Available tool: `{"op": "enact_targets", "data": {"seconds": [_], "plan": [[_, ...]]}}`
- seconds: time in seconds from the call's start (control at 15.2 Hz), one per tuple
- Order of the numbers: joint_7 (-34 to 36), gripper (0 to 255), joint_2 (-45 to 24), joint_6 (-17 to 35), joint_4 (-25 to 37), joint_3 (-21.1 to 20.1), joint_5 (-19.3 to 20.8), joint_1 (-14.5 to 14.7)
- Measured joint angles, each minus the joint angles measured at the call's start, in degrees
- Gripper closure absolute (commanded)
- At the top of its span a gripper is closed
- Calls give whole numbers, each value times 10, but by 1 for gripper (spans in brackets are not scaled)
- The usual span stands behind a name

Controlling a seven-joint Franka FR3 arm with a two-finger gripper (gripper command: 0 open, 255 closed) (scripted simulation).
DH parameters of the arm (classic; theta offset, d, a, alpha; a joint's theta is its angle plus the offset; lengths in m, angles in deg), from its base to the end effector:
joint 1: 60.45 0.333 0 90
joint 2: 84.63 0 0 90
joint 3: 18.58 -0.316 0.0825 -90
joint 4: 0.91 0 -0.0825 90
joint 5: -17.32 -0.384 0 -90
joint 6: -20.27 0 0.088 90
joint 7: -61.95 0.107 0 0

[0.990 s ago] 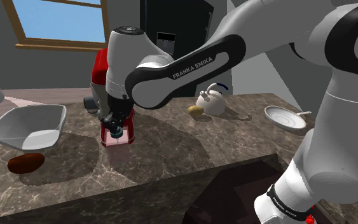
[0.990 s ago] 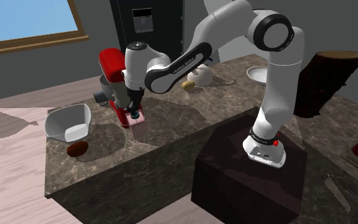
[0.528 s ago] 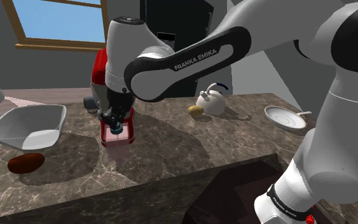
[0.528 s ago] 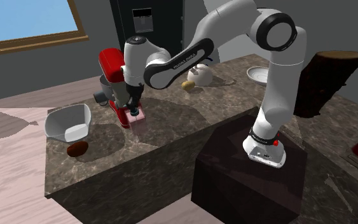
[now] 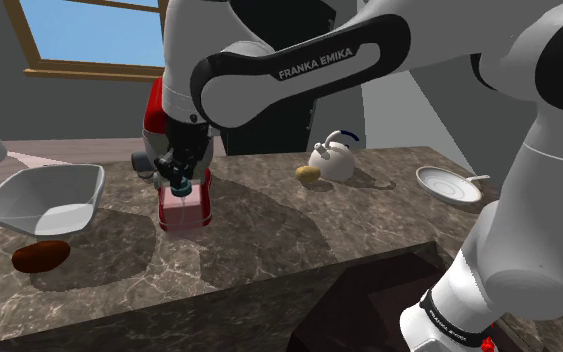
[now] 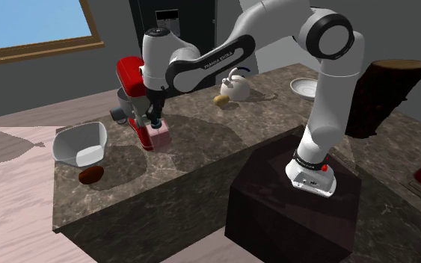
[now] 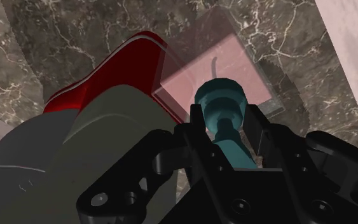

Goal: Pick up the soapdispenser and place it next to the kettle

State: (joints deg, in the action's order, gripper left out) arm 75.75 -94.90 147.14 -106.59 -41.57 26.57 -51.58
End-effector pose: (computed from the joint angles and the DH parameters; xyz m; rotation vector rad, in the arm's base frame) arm 0.5392 0.3146 0.4554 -3.0497 -0.5958 -0.3391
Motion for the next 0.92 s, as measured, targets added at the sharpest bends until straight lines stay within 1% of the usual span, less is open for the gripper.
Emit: {"op": "enact_targets", "data": {"seconds": [0.33, 0.92], "plan": [[-6, 255, 11, -33, 23, -2, -8, -1], [-16, 255, 20, -101, 83, -4, -17, -1]]}}
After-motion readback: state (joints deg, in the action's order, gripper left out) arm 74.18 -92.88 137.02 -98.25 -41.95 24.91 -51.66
